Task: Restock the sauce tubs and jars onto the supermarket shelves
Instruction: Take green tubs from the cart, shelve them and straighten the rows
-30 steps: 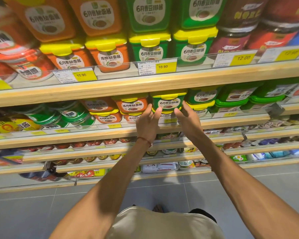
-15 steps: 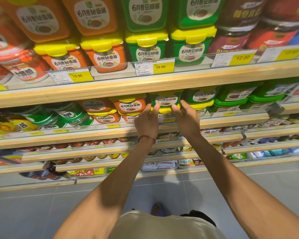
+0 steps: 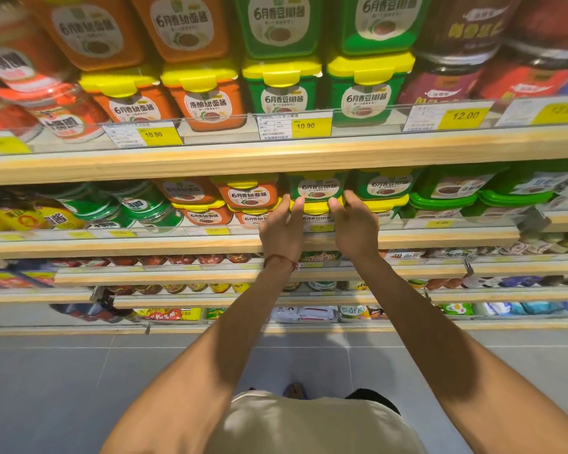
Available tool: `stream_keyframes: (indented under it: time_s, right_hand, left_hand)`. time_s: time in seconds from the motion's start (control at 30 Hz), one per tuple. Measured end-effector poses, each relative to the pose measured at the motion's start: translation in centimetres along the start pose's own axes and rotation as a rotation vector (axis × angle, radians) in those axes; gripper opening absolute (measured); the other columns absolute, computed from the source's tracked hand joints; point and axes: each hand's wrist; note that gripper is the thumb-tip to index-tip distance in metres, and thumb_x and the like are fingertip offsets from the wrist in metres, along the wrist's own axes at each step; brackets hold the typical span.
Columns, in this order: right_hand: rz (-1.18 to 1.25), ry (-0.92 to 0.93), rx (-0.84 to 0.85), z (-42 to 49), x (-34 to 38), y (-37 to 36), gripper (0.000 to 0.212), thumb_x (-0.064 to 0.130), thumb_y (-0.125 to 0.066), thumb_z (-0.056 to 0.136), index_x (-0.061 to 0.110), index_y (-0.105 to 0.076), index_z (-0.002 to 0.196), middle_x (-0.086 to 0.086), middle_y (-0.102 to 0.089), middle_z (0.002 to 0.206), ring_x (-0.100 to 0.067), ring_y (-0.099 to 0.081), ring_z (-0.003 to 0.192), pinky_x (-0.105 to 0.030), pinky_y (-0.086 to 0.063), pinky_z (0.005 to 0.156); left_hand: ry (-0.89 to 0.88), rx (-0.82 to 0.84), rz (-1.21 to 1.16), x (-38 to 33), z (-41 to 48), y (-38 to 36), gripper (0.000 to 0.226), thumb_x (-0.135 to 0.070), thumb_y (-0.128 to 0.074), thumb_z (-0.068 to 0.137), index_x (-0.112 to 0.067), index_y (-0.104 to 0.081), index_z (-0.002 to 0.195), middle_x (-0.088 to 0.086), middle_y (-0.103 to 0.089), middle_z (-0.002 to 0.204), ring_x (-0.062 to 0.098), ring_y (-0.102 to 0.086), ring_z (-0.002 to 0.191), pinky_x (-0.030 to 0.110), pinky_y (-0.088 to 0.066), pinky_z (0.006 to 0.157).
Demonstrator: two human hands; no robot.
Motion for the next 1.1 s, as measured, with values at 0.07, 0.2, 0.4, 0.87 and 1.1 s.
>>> stream_keyframes:
  time_s: [0.07,0.2,0.4,0.87,1.1]
  right_hand:
    - [0.178,-0.074,0.056,-0.6,0.4,0.6,0.025,0.034,-0.047,0.106,0.014,-0.061,0.111,0.01,-0.051,0.075,-0.023,-0.056,0.08,-0.026,-0.033,0.065]
    - [0.223,0.004,0.114,-2.8,0.2,1.3,0.049,0.031,-0.048,0.108,0.009,-0.043,0.151,-0.013,-0.069,0.103,-0.034,-0.065,0.097,-0.038,-0.045,0.075]
    - [0.189,0.023,0.179,-5.4,-0.4,1.6,0.05,0.023,-0.054,0.104,0.014,-0.045,0.152,-0.006,-0.053,0.151,-0.026,-0.05,0.139,-0.046,-0.043,0.114]
    - [0.394,-0.006,0.209,-6.1,7.0,-3.2,0.065,0.029,-0.063,0.102,0.02,-0.034,0.159,0.005,-0.053,0.152,-0.014,-0.049,0.14,-0.037,-0.045,0.112]
    - [0.519,0.084,0.203,-4.4,8.9,-5.9,0.037,0.03,-0.056,0.1,0.021,-0.051,0.135,0.003,-0.069,0.124,-0.014,-0.066,0.109,-0.045,-0.054,0.092]
  left_hand:
    - [-0.03,0.044,0.027,0.3,-0.2,0.3,0.085,-0.079,-0.031,0.09,-0.014,-0.058,0.137,0.011,-0.069,0.123,0.029,-0.062,0.114,0.035,-0.044,0.096]
    - [-0.09,0.105,0.107,2.1,-0.8,0.7,0.079,-0.072,-0.036,0.094,-0.017,-0.047,0.15,0.006,-0.064,0.137,0.022,-0.057,0.123,0.028,-0.039,0.097]
    - [-0.006,0.044,0.156,1.8,-3.8,3.8,0.04,-0.019,-0.05,0.1,-0.021,-0.061,0.138,-0.007,-0.064,0.097,0.009,-0.056,0.088,0.014,-0.044,0.072]
    - [-0.111,0.082,-0.007,6.3,1.6,11.0,0.038,-0.039,-0.059,0.097,-0.018,-0.054,0.128,-0.006,-0.07,0.118,0.01,-0.065,0.11,0.025,-0.051,0.09]
    - [-0.168,0.186,-0.034,7.9,4.8,11.2,0.034,-0.055,-0.054,0.094,-0.022,-0.047,0.093,0.013,-0.064,0.084,0.027,-0.063,0.083,0.052,-0.051,0.078]
Point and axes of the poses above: each hand's wrist, its own z-axis towards the middle knuckle, its own y-axis out of the back of the hand, x = y × z
